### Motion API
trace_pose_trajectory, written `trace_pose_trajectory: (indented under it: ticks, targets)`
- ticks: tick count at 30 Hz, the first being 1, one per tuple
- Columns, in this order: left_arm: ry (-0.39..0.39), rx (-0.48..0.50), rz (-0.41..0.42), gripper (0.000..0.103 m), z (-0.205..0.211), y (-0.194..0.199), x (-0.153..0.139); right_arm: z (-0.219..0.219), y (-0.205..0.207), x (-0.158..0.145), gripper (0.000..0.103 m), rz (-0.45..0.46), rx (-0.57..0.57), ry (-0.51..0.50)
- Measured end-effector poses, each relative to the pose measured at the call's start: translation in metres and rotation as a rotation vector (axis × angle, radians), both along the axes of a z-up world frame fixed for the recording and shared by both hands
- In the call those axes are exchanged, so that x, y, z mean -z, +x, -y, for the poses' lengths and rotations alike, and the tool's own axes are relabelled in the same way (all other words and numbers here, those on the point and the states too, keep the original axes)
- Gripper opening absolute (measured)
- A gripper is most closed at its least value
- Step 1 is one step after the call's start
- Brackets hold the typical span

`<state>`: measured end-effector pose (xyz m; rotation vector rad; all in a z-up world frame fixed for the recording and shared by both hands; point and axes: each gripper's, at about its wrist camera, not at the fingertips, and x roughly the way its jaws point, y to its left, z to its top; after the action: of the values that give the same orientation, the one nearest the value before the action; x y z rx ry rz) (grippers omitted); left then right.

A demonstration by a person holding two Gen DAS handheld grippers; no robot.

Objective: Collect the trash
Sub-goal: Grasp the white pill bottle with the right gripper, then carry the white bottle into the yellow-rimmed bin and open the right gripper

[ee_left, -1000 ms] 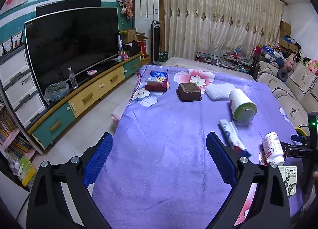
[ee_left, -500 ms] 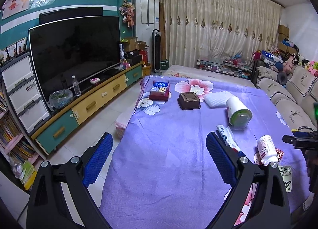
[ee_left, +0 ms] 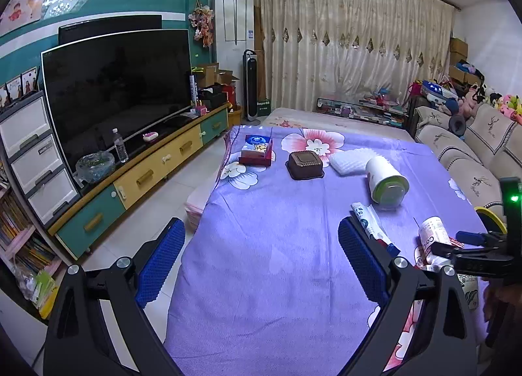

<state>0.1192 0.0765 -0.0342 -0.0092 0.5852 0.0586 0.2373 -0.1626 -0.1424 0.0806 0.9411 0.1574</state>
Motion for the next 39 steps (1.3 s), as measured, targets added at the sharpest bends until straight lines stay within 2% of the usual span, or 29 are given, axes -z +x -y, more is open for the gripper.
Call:
trace_pose_trajectory:
  ticks: [2, 4, 5, 6, 9, 16, 21, 25, 31, 39]
  targets:
    - [-0.002, 0.001, -0.001, 0.094, -0.001, 0.0, 0.0, -0.002, 0.005, 0.007, 0.076, -0.019, 0.005, 0.006]
    - [-0.003, 0.004, -0.002, 0.094, -0.001, 0.0, 0.001, -0.003, 0.009, 0.011, 0.064, -0.028, 0.009, 0.023]
    - [-0.003, 0.005, -0.004, 0.094, -0.001, 0.0, 0.002, -0.002, 0.01, 0.012, 0.054, -0.031, 0.011, 0.031]
    - [-0.003, 0.005, -0.005, 0.094, -0.001, 0.0, 0.003, -0.002, 0.012, 0.013, 0.05, -0.035, 0.012, 0.037]
    - [-0.003, 0.005, -0.007, 0.094, -0.002, 0.001, 0.004, -0.001, 0.011, 0.01, 0.049, -0.022, 0.006, 0.06]
    - [0.0, 0.026, -0.006, 0.094, 0.006, 0.001, 0.003, 0.01, 0.003, -0.031, 0.049, 0.101, 0.012, 0.075]
    - [0.009, 0.056, -0.004, 0.094, 0.021, 0.002, 0.0, 0.055, -0.01, -0.061, 0.049, 0.185, 0.098, 0.06]
    - [0.018, 0.084, -0.008, 0.094, 0.036, 0.005, -0.001, 0.102, -0.025, -0.072, 0.049, 0.22, 0.188, 0.019]
    - [0.025, 0.145, -0.023, 0.094, 0.07, 0.006, 0.0, 0.191, -0.039, -0.058, 0.049, 0.196, 0.375, -0.048]
    - [0.006, 0.257, -0.077, 0.094, 0.127, 0.005, 0.011, 0.291, -0.03, 0.0, 0.049, 0.066, 0.532, -0.117]
